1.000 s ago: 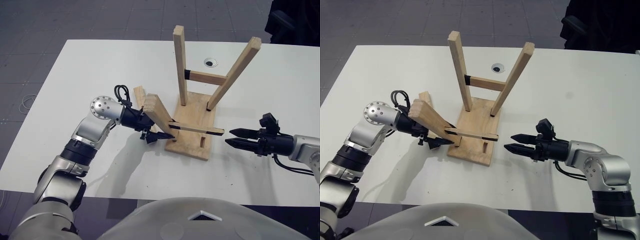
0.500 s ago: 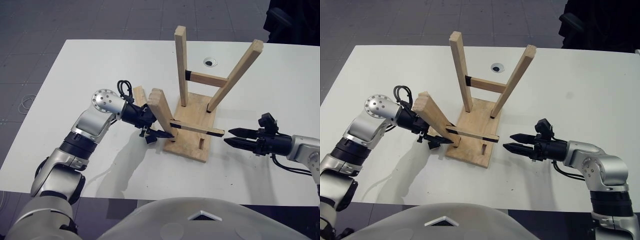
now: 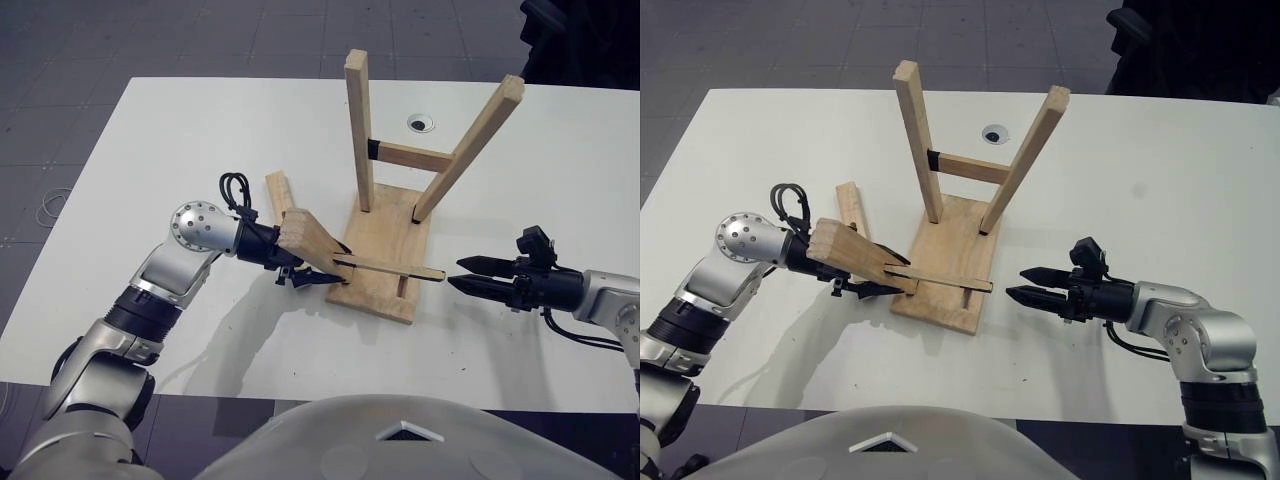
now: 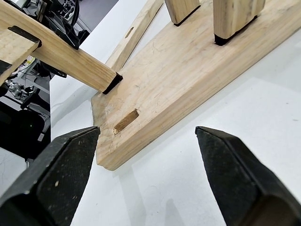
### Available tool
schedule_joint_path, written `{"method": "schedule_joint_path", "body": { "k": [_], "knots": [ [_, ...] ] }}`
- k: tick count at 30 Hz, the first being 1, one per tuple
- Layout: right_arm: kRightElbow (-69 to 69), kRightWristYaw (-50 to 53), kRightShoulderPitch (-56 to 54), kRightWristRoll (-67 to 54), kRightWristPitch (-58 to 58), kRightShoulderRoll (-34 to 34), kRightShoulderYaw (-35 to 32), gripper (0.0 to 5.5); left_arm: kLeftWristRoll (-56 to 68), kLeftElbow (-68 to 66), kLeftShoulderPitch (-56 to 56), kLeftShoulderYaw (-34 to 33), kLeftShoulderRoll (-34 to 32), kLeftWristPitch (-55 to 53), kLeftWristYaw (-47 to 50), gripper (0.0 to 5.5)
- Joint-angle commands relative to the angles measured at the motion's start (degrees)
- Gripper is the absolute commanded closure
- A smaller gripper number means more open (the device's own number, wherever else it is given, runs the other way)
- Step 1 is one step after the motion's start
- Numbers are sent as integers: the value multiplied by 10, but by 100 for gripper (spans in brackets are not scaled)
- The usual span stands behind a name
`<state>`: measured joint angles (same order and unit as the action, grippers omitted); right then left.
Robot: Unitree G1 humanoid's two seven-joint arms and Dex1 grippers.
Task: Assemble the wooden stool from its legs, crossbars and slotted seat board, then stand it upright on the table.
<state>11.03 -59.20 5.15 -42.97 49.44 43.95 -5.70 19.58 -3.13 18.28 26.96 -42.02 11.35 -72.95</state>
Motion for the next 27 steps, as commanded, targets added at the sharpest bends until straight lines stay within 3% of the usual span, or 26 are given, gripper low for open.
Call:
{"method": "schedule_joint_path", "body": {
  "k": [1,6,17,27],
  "knots": [
    [11,12,-8,-3,6,-2,-8,176,-131,-11,-50,61,-49,-60,-13,345],
    [13,13,-4,-4,5,-1,-9,176,-78,18,-54,38,-25,-124,23,345],
    [6,10,-13,1,2,-1,-4,176,-114,29,-78,47,12,-140,118,345],
    [7,11,-12,2,2,0,-3,176,-62,57,-67,6,35,-153,127,345]
  ]
}}
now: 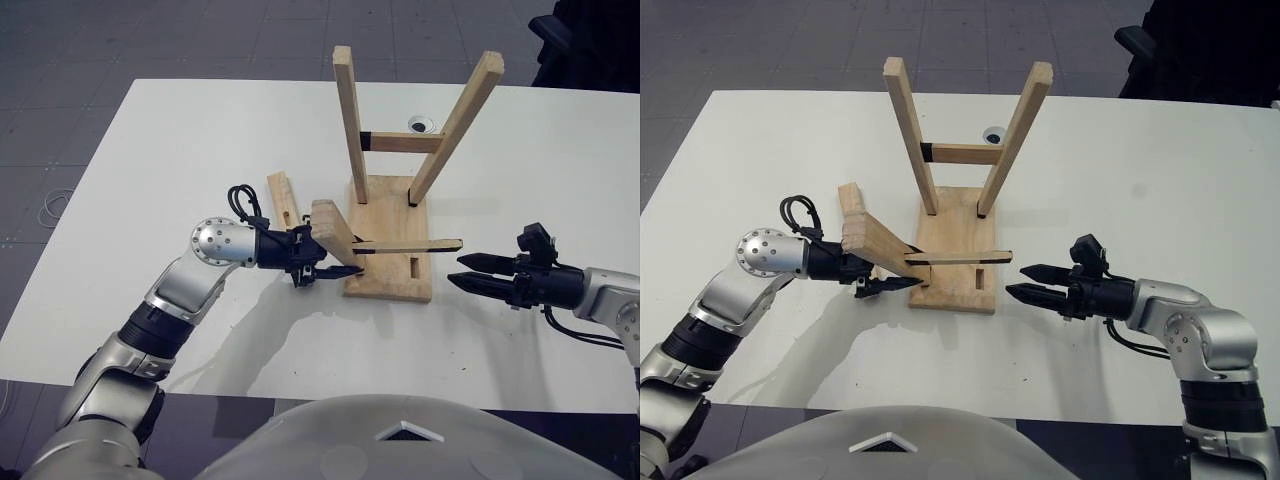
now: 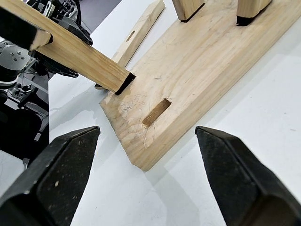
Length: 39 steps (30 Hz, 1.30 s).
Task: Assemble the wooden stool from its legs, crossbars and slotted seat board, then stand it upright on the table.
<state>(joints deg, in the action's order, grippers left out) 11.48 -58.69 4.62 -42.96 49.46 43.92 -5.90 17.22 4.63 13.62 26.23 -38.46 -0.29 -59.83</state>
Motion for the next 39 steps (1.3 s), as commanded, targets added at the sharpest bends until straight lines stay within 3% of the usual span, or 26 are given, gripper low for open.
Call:
{"method": "schedule_joint_path", "body": {
  "k": [1,12,27,36,39],
  "knots": [
    [2,5,-6,3,1,0,-1,176,-38,-19,-17,10,2,-32,-5,345],
    [5,3,-1,2,3,2,-2,176,-28,15,-4,-15,19,-36,-18,345],
    [12,2,9,0,5,4,-3,176,-30,6,-17,-57,39,-29,-16,116],
    [10,10,9,3,0,-3,-4,176,-8,58,-96,-116,-45,-52,-59,116],
    [10,13,8,2,0,-5,-5,176,-19,57,-104,-166,-43,-80,7,116]
  ]
}}
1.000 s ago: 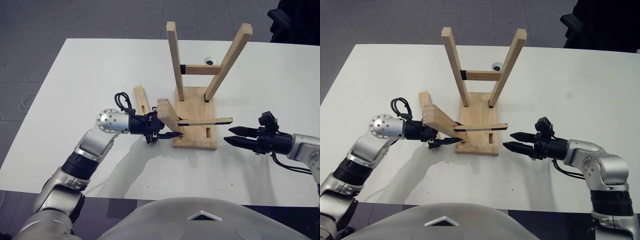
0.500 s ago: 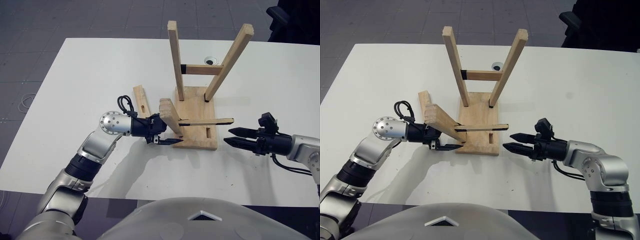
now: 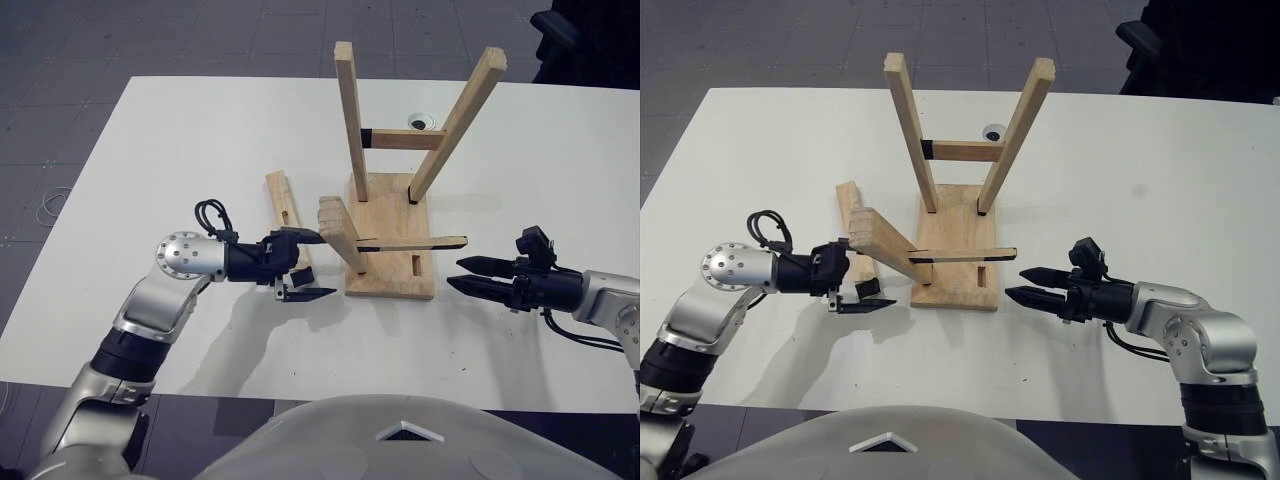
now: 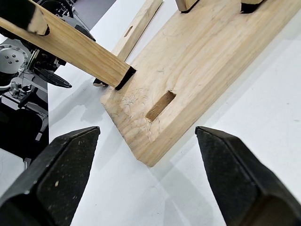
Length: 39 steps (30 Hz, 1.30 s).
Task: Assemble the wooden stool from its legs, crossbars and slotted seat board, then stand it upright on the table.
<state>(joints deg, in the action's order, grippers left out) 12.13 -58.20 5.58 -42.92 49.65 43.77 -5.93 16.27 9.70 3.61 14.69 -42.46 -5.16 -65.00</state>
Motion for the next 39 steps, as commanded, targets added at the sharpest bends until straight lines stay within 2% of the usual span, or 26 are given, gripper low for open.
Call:
{"method": "schedule_joint_path", "body": {
  "k": [1,5,7,11,14,17,21,28,33,39],
  "knots": [
    [4,9,-2,1,-3,-5,-5,176,-19,18,-7,-66,-1,-40,87,116],
    [6,15,0,2,-4,-10,-6,176,-32,138,-64,-132,57,-199,273,116],
    [5,17,0,3,-4,-11,-7,176,-38,217,-116,-138,97,-276,352,116],
    [-3,20,-6,4,-4,-8,-10,176,-88,333,-171,-127,137,-396,466,116],
    [-5,26,-10,5,-3,-11,-9,176,-113,369,-148,-116,184,-472,538,116],
    [-4,27,-14,4,-2,-11,-7,176,-123,410,-128,-72,230,-562,585,116],
    [-2,31,-13,5,-1,-12,-4,176,-108,423,-109,-35,275,-619,597,116],
    [-5,32,-17,6,-4,-13,-3,176,-154,392,-132,25,158,-622,595,116],
    [-7,35,-19,7,-6,-15,-2,176,-156,362,-183,44,169,-589,596,116],
    [-3,36,-14,5,-5,-14,-4,176,-162,351,-210,18,155,-555,587,116]
  ]
}}
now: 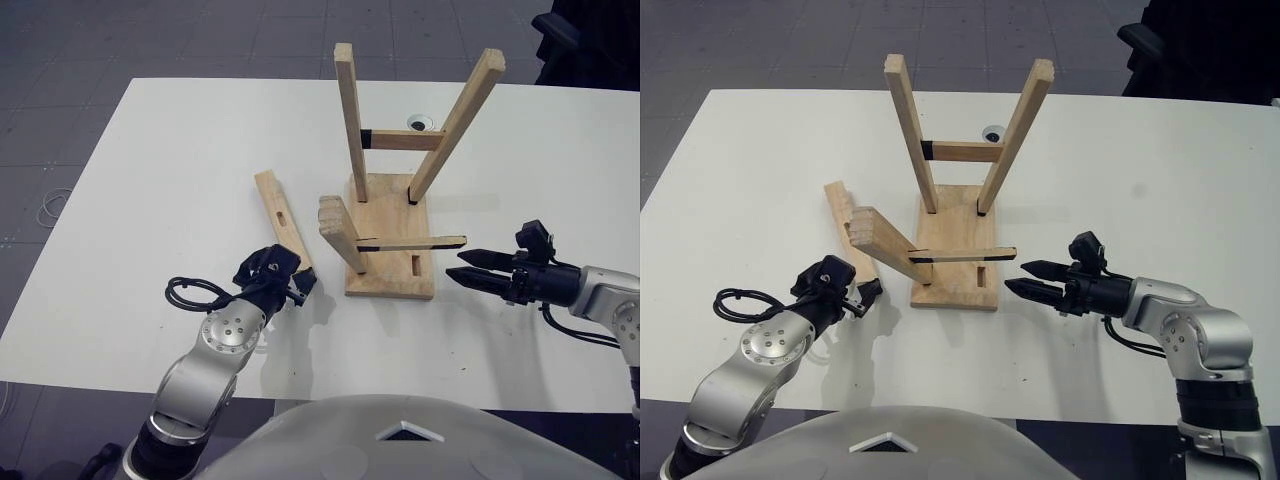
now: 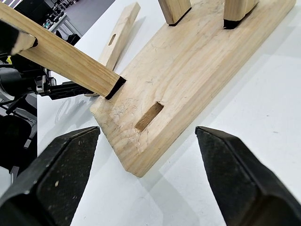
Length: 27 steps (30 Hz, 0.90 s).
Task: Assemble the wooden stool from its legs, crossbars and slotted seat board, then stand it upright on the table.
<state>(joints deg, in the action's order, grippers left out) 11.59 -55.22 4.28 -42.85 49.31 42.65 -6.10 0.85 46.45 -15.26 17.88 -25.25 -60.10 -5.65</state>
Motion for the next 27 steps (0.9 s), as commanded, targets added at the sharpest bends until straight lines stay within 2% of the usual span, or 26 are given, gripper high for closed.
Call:
{"method": "schedule_joint_path", "body": {
  "k": [1,7,11,16,22,27],
  "knots": [
    [3,7,-1,4,-1,-3,-2,176,-7,-17,-30,-23,-24,-2,-10,116],
    [-1,9,-2,5,-2,-3,-3,176,-10,-35,-72,-59,-57,27,-28,116],
    [-2,11,-2,5,-1,-4,-2,176,-9,-40,-63,-75,-55,46,-34,116],
    [-5,13,-4,6,-2,-6,0,176,-1,-45,-38,-103,-26,99,-35,116],
    [-14,16,-22,7,-2,-8,1,176,54,-28,27,-176,33,140,-46,116],
    [-17,16,-26,11,-3,-11,4,176,90,-38,14,-191,52,172,-71,116]
  ]
}}
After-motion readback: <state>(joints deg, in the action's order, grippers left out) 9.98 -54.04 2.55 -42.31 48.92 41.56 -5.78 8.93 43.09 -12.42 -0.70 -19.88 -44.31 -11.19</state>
